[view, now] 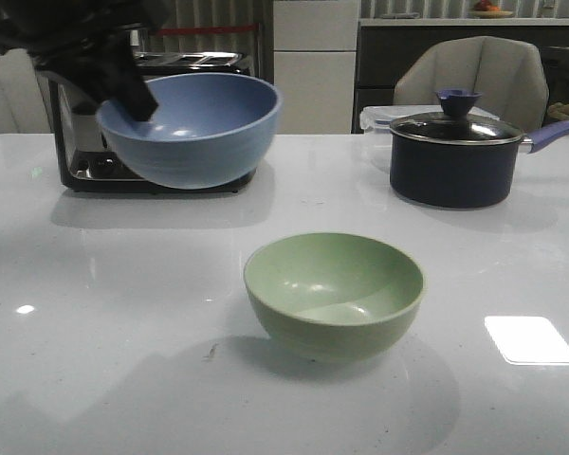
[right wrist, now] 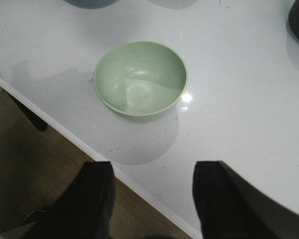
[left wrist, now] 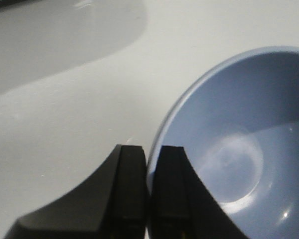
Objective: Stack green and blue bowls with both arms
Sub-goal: 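Carry the blue bowl over the green bowl and lower it inside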
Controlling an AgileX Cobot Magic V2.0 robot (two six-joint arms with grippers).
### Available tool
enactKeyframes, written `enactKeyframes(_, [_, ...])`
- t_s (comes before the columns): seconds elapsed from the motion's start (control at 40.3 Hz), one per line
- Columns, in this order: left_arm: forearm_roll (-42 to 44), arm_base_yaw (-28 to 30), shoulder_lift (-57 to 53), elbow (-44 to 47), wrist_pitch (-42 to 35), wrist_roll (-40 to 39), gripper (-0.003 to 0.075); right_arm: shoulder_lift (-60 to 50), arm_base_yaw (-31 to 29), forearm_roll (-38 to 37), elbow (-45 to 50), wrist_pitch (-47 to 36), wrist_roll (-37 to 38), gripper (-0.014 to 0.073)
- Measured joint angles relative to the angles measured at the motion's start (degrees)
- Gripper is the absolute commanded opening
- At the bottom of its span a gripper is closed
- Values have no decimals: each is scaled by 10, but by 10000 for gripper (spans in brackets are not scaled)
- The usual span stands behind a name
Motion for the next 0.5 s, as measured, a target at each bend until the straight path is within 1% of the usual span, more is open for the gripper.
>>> enactKeyframes(0.198, [-4, -90, 12, 0, -6, 0, 99, 0, 0, 0, 0, 0, 0, 468])
enactKeyframes(0.273, [-4, -112, 25, 0, -18, 0, 99, 0, 0, 0, 0, 0, 0, 468])
enactKeyframes(0.397, [-6, -133, 53, 0, -39, 0, 99, 0, 0, 0, 0, 0, 0, 468])
enactKeyframes(0.496, [-7, -135, 75, 0, -50, 0, 99, 0, 0, 0, 0, 0, 0, 468])
